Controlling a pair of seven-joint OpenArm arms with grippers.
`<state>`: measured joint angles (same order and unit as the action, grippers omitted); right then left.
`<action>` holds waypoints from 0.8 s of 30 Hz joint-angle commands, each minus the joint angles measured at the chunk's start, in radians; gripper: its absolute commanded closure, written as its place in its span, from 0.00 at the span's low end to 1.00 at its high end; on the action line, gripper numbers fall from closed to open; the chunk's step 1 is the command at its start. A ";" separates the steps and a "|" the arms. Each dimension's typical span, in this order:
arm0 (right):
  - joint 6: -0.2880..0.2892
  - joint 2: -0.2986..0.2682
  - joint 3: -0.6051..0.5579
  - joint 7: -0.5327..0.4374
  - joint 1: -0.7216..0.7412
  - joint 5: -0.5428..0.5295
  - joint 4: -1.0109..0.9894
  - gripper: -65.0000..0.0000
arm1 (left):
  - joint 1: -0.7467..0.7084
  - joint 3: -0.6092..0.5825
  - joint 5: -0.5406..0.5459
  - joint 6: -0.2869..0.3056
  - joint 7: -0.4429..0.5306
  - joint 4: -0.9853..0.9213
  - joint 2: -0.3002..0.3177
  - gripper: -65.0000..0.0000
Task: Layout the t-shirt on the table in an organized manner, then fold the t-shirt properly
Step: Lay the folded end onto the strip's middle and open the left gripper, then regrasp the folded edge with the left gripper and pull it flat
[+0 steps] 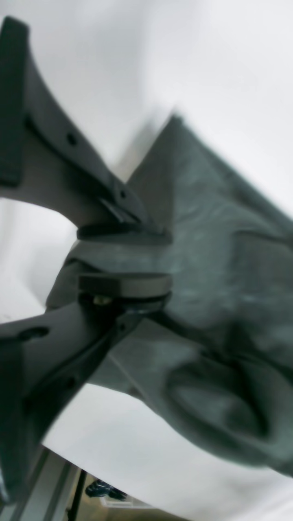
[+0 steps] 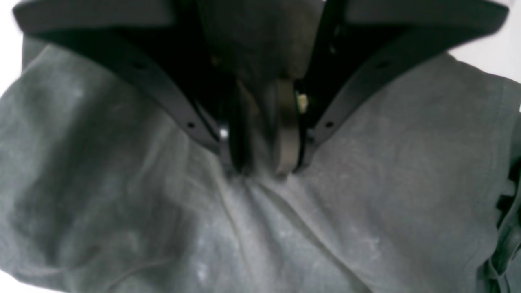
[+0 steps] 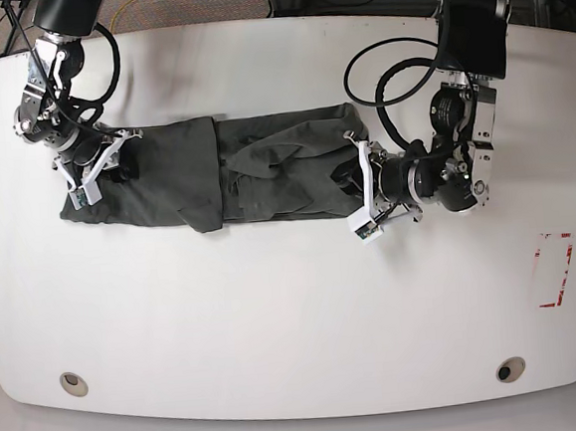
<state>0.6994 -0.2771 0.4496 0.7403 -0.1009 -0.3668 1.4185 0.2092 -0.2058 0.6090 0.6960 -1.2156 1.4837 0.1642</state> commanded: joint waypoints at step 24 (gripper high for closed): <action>-0.001 -0.012 -0.001 0.031 0.002 0.021 0.003 0.80 | 0.065 -0.620 0.012 0.002 -0.066 0.180 0.044 0.84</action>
<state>0.6994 -0.2771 0.4496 0.7403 -0.1005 -0.3664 1.4185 0.2493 -0.8299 0.6117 0.6971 -1.2842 1.6382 0.2081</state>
